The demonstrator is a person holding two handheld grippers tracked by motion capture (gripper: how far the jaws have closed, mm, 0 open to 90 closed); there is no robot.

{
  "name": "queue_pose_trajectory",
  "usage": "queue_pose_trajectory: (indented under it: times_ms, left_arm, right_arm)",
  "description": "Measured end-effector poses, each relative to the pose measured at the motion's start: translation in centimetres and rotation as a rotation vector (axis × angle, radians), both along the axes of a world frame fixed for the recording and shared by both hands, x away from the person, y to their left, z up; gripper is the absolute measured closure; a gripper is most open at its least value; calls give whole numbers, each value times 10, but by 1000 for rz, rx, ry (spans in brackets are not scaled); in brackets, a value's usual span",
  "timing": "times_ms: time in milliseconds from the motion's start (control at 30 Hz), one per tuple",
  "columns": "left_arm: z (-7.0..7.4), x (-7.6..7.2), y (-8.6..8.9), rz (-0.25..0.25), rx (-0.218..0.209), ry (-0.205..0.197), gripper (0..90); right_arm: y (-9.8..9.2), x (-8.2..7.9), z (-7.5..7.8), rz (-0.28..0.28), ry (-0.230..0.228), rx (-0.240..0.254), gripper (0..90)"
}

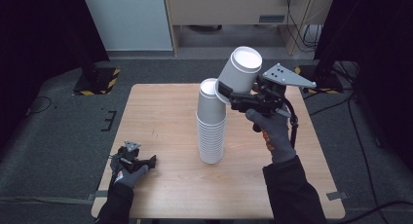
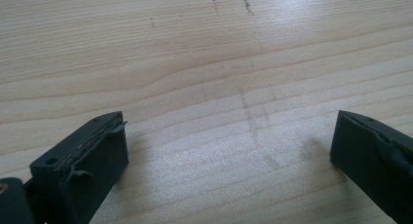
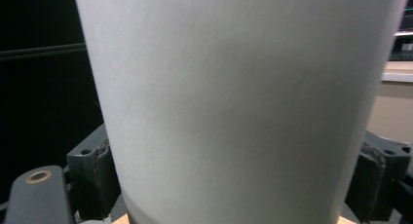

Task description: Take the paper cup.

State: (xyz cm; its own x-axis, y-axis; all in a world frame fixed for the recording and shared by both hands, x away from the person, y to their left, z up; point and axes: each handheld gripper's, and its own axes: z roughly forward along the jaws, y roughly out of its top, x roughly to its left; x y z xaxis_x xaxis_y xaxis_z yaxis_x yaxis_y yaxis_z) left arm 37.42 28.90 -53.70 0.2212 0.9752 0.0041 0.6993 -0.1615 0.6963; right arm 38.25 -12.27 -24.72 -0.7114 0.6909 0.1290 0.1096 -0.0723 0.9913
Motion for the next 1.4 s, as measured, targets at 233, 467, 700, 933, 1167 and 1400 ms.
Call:
queue_pose_trajectory:
  times_ms: [233,467,700,933,1167,1400]
  left_arm:
    - [0,0,0,0,0,0,0]
    - [0,0,0,0,0,0,0]
    - [0,0,0,0,0,0,0]
    - [0,0,0,0,1,0,0]
    - [0,0,0,0,1,0,0]
    - [0,0,0,-2,1,0,0]
  right_arm:
    - [-17,-6,-6,-26,5,-7,134]
    - [-34,-13,-19,-53,30,-3,134]
    - [-47,-17,-32,-65,51,-1,134]
    - [-60,-22,-49,-79,80,-2,134]
    - [-69,-26,-68,-85,112,2,134]
    - [-77,-30,-86,-90,142,8,134]
